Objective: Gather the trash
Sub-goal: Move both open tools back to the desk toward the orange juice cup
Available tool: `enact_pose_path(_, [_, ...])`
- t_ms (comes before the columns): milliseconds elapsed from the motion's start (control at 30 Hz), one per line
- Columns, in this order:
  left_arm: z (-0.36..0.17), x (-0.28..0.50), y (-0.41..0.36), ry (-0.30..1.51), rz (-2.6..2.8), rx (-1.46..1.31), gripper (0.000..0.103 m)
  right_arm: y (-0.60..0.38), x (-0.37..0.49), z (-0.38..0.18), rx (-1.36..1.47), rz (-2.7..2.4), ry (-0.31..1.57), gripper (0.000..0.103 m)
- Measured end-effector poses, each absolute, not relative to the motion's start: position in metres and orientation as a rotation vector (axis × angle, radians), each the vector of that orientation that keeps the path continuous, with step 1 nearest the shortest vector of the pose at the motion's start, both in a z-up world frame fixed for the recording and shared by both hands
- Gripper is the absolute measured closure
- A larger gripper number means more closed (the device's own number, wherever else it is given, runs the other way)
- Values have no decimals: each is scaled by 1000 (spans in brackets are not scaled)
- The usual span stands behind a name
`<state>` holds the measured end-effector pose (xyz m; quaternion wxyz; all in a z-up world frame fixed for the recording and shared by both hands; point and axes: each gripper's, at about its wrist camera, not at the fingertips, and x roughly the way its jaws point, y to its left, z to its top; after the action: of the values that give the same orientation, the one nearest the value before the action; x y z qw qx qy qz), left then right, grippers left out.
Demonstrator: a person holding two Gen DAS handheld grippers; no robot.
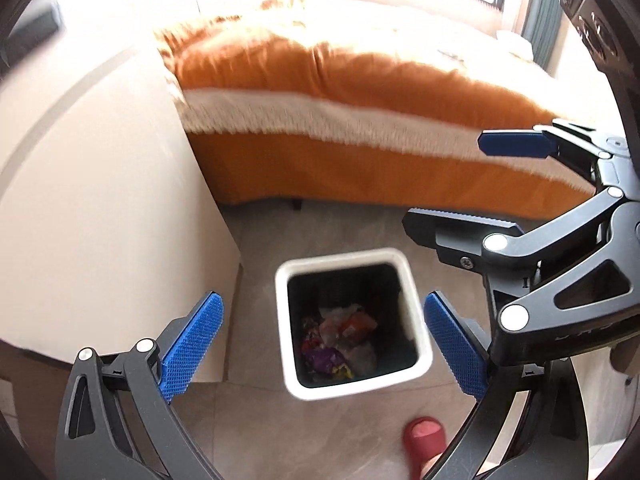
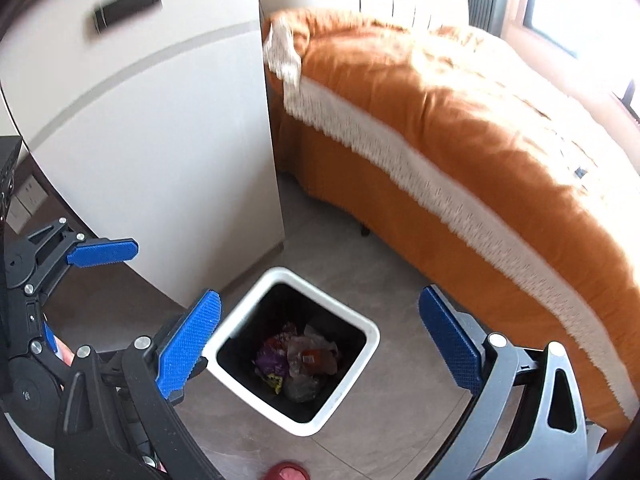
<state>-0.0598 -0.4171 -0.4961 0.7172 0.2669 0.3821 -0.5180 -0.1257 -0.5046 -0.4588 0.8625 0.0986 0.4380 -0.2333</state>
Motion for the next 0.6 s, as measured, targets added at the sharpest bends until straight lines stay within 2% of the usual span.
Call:
enact_pose_path(367, [-322, -49, -356, 766, -1101, 452, 4, -455, -125, -295, 157, -497, 754, 4])
enact_pose_path(600, [-237, -39, -299, 719, -1032, 383, 4, -405, -101, -200, 136, -448, 643, 4])
